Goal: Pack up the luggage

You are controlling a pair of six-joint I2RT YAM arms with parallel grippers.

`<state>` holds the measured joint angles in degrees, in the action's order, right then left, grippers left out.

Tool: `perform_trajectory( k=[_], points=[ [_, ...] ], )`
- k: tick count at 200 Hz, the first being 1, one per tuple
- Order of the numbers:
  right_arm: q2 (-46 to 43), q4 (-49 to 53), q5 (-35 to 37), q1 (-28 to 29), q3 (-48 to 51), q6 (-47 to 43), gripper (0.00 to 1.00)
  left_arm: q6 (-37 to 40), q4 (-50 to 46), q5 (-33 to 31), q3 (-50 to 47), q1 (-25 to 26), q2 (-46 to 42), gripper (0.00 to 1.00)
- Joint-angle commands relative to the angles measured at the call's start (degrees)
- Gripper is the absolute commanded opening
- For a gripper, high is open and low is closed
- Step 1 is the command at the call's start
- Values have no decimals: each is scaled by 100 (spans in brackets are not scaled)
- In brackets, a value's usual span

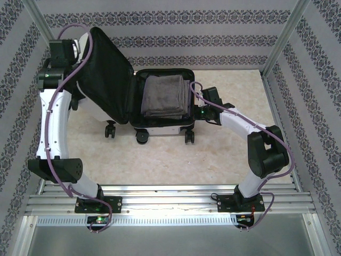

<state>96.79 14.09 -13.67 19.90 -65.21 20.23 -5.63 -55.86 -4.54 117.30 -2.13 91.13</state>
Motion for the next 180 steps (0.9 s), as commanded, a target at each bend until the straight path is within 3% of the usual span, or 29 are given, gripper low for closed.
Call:
perform_trajectory(
  k=[1, 53, 99, 123, 151, 180],
  points=[
    [28, 16, -1397, 450, 110, -300, 0, -283, 67, 219, 343, 702, -30, 0],
    [80, -152, -1529, 315, 214, -199, 0, -258, 225, -342, 485, 2171, 170, 0],
    [-112, -331, -1556, 104, 460, -91, 0, -307, 276, -482, 1047, 3309, 936, 0],
    [-326, -565, -1604, -92, 741, 90, 11, -282, 225, -425, 1684, 3885, 1497, 0],
    [-599, -1016, -1776, -411, 1156, 395, 27, -137, -42, -399, 2956, 4416, 2346, 28],
    [-971, -1324, -1881, -790, 1551, 625, 38, -16, -127, -264, 3940, 4698, 2757, 47]
  ],
)
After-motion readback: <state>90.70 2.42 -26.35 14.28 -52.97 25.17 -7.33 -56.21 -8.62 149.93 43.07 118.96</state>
